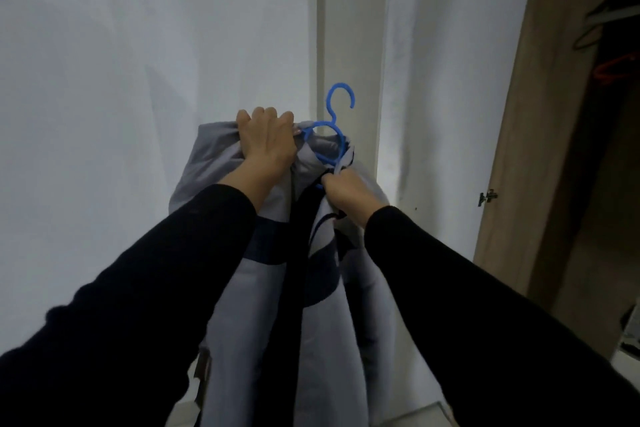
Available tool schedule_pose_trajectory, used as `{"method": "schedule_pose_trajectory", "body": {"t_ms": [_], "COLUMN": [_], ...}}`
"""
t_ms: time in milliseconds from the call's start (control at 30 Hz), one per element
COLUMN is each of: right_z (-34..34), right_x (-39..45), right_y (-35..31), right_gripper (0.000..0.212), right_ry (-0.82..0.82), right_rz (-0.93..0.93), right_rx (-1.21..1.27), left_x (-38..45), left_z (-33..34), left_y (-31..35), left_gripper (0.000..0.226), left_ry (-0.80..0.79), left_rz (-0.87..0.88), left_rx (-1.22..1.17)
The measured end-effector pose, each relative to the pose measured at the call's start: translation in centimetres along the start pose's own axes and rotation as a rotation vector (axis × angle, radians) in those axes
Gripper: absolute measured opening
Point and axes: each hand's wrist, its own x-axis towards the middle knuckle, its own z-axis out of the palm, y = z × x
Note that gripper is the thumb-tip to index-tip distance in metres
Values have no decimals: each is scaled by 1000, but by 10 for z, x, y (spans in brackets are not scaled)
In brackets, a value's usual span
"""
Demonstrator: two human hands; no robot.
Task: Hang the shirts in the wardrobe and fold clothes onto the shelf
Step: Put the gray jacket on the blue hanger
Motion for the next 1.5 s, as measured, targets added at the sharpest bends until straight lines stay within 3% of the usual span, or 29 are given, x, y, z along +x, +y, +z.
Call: {"method": "schedule_pose_trajectory", "body": {"t_ms": [133, 267, 333, 433, 533, 633, 733, 833, 900, 967, 1033, 1200, 1300, 1367, 1433, 1500], "right_z": [-5, -27, -41, -53, -56, -53, -46, -43, -45, -49, -54, -63, -69, -74, -79, -83], "right_x": [1, -3, 2, 8, 11, 11, 10, 8, 6, 4, 1, -1, -5, -8, -9, -12], "right_y": [7, 10, 12, 5, -1, -4, -5, -7, -8, -9, -8, 3, 14, 18, 17, 14], "right_gripper": [30, 21, 26, 36, 11, 21, 22, 22, 21, 21, 20, 17, 21, 22, 22, 21], "right_ry": [-13, 333, 476, 282, 118, 215, 302, 336, 366, 389, 417, 479, 479, 478, 475, 452], "right_rz": [-147, -262, -350, -349, -352, -393, -386, -386, -378, -367, -331, -198, -182, -192, -213, -242], "right_rx": [0, 116, -99, -342, -470, -458, -470, -462, -480, -491, -507, -497, -462, -433, -408, -388], "left_x": [-3, -9, -12, -17, -22, -28, -43, -64, -69, -64, -57, -58, -57, -55, -51, -47], "left_z": [4, 12, 15, 21, 27, 30, 25, 26, 32, 33, 33, 28, 28, 28, 30, 35], "left_y": [-18, -38, -45, -51, -53, -42, -15, 10, 17, 17, 13, 17, 8, -6, -20, -34], "left_gripper": [21, 17, 17, 16, 18, 23, 50, 71, 61, 34, 23, 21, 16, 34, 32, 30], "left_ry": [100, 157, 185, 220, 185, 160, 185, 219, 180, 140, 102, 137, 31, 72, 142, 130], "left_rz": [-133, -192, -176, -134, -138, -287, -428, -444, -431, -464, -468, -269, -158, -192, -301, -320], "left_rx": [-181, -318, -377, -469, -538, -597, -676, -620, -632, -796, -871, -995, -1000, -1017, -955, -747]}}
